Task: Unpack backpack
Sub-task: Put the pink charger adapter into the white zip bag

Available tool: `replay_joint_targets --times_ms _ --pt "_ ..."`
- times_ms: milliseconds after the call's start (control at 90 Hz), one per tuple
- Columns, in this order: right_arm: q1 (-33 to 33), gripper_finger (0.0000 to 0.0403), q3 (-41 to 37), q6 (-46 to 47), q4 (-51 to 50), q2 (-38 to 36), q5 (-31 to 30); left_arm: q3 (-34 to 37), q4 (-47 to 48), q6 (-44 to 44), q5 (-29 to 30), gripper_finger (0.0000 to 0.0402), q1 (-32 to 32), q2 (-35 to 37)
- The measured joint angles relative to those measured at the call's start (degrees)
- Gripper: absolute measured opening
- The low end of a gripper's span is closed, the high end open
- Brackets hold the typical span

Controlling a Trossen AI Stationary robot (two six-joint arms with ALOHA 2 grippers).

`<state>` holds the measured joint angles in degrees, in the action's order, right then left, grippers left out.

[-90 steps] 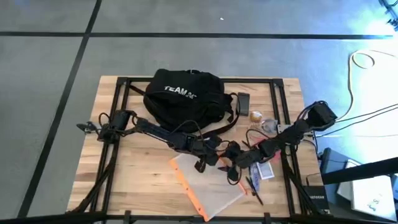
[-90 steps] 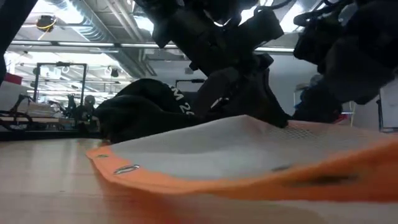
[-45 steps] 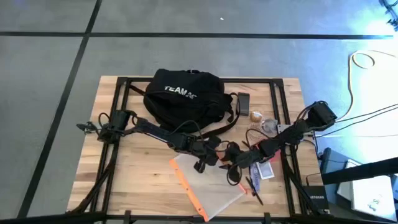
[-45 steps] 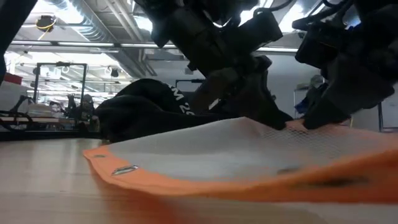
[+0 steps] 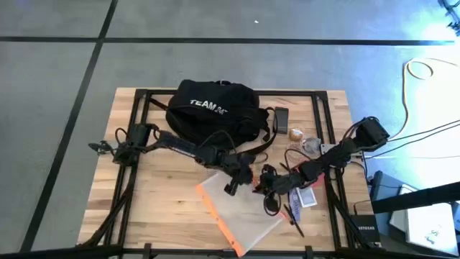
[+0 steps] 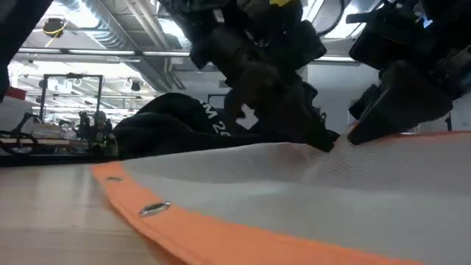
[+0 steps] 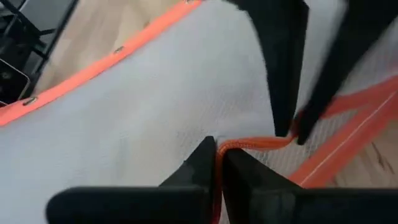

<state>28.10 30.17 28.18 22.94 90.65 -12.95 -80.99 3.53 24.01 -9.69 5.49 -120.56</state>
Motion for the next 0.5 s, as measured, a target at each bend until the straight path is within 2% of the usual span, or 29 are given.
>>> replay_joint_targets --times_ms 222,344,400,500 --pt "0.0 0.0 0.04 -0.41 -0.45 -0.06 -0.1 0.09 -0.36 -7.45 -14.69 0.0146 -4.71 2.86" --pt "0.0 0.0 0.06 -1.58 -0.09 -0.17 -3.23 0.02 0.92 -9.0 -22.31 0.0209 -6.46 3.46" --pt "0.0 0.0 0.09 -1.78 -0.42 -0.44 -4.72 0.02 3.13 -8.18 -23.13 0.023 -6.7 3.33" --pt "0.0 0.0 0.22 -3.13 -0.09 -1.16 -7.24 0.04 5.43 -5.44 -20.89 0.0248 -6.21 3.33"
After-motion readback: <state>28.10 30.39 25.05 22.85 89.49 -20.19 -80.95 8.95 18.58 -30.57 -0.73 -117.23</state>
